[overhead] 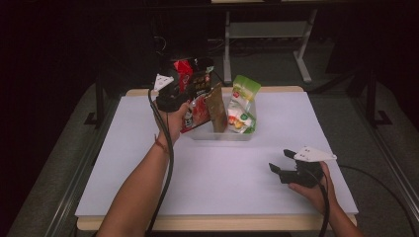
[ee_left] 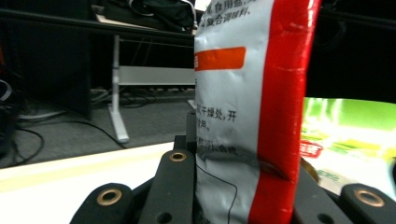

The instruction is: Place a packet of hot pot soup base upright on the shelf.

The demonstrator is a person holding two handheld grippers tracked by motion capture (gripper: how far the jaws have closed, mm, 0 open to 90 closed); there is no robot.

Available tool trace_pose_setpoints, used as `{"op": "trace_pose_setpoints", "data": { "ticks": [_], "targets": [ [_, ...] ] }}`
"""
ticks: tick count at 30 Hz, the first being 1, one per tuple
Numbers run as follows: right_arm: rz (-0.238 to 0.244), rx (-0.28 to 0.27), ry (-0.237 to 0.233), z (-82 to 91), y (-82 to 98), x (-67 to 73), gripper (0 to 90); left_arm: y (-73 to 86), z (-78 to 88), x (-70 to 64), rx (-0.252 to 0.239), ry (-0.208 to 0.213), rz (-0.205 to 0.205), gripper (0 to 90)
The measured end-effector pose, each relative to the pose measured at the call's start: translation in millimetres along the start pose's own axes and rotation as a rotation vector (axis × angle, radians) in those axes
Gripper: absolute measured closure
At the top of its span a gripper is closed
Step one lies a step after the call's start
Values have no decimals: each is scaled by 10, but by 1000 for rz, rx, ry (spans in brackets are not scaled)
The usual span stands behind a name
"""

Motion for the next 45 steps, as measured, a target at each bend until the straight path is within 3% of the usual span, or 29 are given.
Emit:
{"op": "trace_pose_setpoints", "data": {
  "ticks": [6, 11, 15, 20, 24, 30, 32, 36, 42, 45],
  "targets": [
    [-2, 7, -8, -11, 12, 9, 251, -11, -120, -13, 20, -56, -3, 801],
    [2, 12, -11, -13, 16, 22, 251, -46, -209, 27, 3, -108, 5, 802],
    [6, 17, -15, -23, 25, 30, 251, -22, -256, 33, -46, -134, 12, 800],
    [11, 17, -19, -24, 29, 44, 251, 119, -285, 16, -108, -157, 80, 799],
    [11, 25, -19, -34, 45, 46, 251, 162, -268, -78, -130, -145, 47, 791],
    [23, 32, -24, -47, 40, 83, 251, 395, -257, -113, -113, -118, 61, 777],
    [27, 31, -26, -53, 37, 96, 251, 474, -234, -114, -121, -95, 70, 770],
    [27, 35, -33, -65, 39, 109, 251, 461, -209, -151, -119, -31, 36, 754],
    [32, 47, -34, -71, 48, 111, 251, 467, -188, -145, -29, 50, -21, 732],
    [32, 57, -35, -79, 56, 114, 251, 469, -180, -123, 48, 50, -67, 728]
  ]
}}
Point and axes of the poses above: each handheld gripper's, and its own axes: z roughly backward along the jaws, y roughly out of its underside, x roughly to its left, the point moved 3 cm from there along -z, roughly forward along the jaws, and after that the axes turned 11 degrees about -z, right-handed, at the moved point
